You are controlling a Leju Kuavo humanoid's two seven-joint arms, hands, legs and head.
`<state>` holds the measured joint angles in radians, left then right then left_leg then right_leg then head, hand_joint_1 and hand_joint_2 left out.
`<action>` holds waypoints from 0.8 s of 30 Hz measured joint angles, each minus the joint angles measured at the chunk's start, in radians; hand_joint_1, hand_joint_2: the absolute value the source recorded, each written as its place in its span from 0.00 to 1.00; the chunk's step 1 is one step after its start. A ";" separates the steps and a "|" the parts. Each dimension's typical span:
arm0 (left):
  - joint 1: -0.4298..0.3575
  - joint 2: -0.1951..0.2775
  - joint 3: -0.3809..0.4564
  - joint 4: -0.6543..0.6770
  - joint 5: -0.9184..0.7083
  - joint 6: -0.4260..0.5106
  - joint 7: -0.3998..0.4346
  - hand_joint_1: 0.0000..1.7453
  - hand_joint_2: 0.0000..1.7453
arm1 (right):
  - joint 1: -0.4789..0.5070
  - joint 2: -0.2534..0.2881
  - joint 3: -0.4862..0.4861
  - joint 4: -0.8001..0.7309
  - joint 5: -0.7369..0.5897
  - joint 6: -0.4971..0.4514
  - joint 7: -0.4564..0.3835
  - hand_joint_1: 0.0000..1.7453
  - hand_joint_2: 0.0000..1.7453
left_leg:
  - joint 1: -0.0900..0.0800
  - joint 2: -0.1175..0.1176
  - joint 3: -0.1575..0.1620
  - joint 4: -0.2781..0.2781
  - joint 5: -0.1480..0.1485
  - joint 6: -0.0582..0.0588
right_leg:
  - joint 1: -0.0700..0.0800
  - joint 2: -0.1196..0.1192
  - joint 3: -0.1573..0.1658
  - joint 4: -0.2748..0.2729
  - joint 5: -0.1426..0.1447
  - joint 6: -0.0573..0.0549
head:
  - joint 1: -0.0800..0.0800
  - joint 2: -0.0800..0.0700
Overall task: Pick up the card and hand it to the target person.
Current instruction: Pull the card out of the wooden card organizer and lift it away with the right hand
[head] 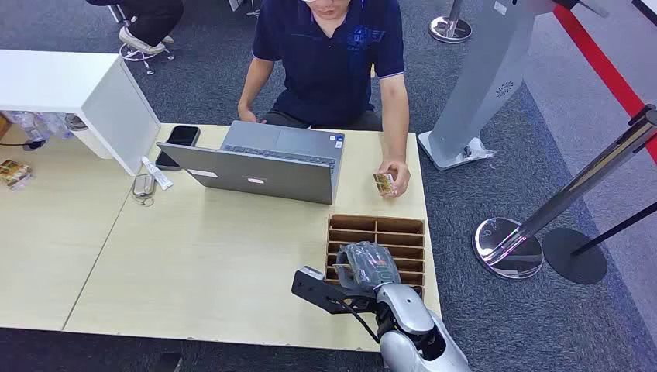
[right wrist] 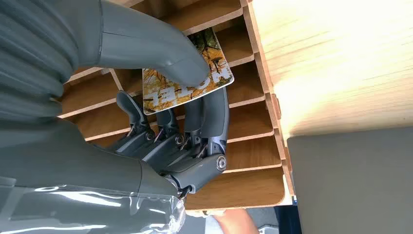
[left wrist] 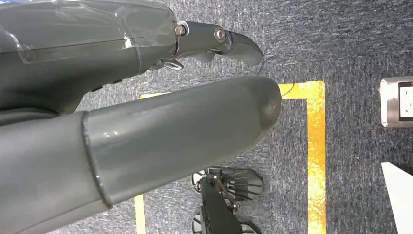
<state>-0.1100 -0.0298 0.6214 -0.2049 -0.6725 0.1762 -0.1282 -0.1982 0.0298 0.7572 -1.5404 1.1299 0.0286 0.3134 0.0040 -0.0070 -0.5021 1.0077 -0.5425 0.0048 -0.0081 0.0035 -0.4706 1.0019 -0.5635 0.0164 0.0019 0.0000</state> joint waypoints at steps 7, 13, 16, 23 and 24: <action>0.000 0.000 0.000 0.000 0.000 0.000 0.000 0.00 0.00 | 0.000 0.000 0.000 0.000 -0.001 0.000 0.000 0.89 1.00 | 0.000 0.000 0.000 0.000 0.000 0.000 | 0.000 0.000 0.000 0.000 0.000 0.000 | 0.000 0.000; 0.000 0.000 0.000 0.000 0.000 0.000 0.000 0.00 0.00 | 0.000 0.000 0.000 0.000 -0.002 -0.002 0.000 0.89 1.00 | 0.000 0.000 0.000 0.000 0.000 0.000 | 0.000 0.000 0.000 0.000 0.000 0.000 | 0.000 0.000; 0.000 0.000 0.000 0.000 0.000 0.000 0.000 0.00 0.00 | 0.000 0.000 0.000 0.000 -0.002 -0.003 -0.001 0.88 1.00 | 0.000 0.000 0.000 0.000 0.000 0.000 | 0.000 0.000 0.000 0.000 0.000 0.000 | 0.000 0.000; 0.000 0.000 0.000 0.000 0.001 0.001 0.002 0.00 0.00 | 0.007 0.001 0.000 -0.019 0.010 -0.007 0.024 0.84 1.00 | 0.000 0.000 0.000 0.000 0.000 0.000 | 0.000 0.000 0.000 0.000 0.000 0.000 | 0.000 0.000; 0.000 0.000 0.000 0.000 0.001 0.001 0.002 0.00 0.00 | 0.010 0.001 0.000 -0.028 0.014 -0.008 0.029 0.84 1.00 | 0.000 0.000 0.000 0.000 0.000 0.000 | 0.000 0.000 0.000 0.000 0.000 0.000 | 0.000 0.000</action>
<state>-0.1098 -0.0293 0.6214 -0.2049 -0.6718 0.1776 -0.1261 -0.1879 0.0311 0.7569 -1.5686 1.1442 0.0209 0.3428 0.0040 -0.0070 -0.5022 1.0077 -0.5425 0.0048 -0.0081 0.0035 -0.4707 1.0019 -0.5635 0.0164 0.0019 0.0000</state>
